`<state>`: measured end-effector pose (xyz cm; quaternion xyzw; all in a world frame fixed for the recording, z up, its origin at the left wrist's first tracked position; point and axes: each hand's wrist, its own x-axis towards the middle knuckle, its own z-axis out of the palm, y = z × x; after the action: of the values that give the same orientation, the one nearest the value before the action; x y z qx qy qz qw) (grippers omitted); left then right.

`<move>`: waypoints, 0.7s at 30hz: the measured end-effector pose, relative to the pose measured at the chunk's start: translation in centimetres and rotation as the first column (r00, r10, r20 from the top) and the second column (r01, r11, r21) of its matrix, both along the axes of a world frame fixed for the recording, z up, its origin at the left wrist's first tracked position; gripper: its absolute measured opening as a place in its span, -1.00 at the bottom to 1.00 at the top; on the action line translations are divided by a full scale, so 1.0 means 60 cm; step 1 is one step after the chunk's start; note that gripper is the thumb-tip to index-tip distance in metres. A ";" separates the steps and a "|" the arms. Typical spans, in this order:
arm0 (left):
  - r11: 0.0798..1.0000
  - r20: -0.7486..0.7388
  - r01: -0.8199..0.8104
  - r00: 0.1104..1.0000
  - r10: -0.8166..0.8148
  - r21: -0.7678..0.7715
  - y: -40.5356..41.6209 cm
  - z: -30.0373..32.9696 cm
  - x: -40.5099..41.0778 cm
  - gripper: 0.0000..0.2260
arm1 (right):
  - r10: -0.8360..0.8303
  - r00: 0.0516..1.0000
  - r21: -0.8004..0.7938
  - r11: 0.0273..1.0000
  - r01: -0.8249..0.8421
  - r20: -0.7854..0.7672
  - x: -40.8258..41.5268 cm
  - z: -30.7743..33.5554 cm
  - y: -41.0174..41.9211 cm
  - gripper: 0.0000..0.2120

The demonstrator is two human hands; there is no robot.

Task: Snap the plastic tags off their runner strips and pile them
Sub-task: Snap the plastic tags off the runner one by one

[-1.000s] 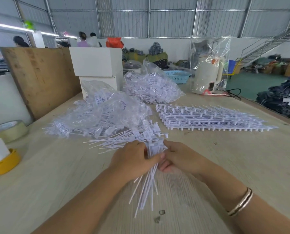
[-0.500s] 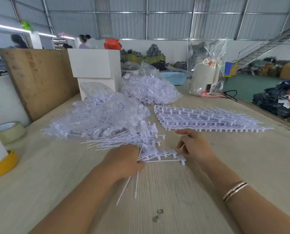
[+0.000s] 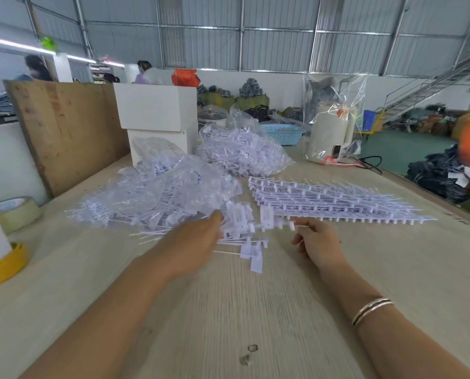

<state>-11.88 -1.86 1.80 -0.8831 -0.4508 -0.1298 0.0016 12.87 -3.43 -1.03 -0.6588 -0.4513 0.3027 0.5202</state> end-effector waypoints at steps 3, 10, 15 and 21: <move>0.987 -0.020 -0.098 0.995 0.102 0.129 0.036 0.010 -0.009 -0.92 | 0.009 1.000 0.005 1.000 -0.009 -0.001 -0.001 -0.001 0.000 -0.73; 0.972 -0.287 -0.232 0.930 0.228 0.020 0.083 -0.035 -0.031 -0.69 | 0.034 0.998 0.007 0.999 -0.034 0.059 0.001 -0.003 0.003 -0.74; 0.991 -0.225 -0.130 0.965 0.131 0.021 0.063 -0.030 -0.043 -0.42 | 0.045 0.994 0.011 0.999 -0.046 0.096 0.001 -0.006 0.007 -0.75; 0.993 -0.186 -0.085 0.980 0.068 -0.084 0.043 -0.065 -0.020 -0.32 | 0.085 0.985 0.010 0.996 -0.087 0.150 -0.003 -0.010 0.000 -0.73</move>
<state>-13.09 0.70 -2.08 -0.8725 -0.4878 -0.0271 0.0078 12.67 -3.40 -1.63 -0.6550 -0.5196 0.2710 0.4770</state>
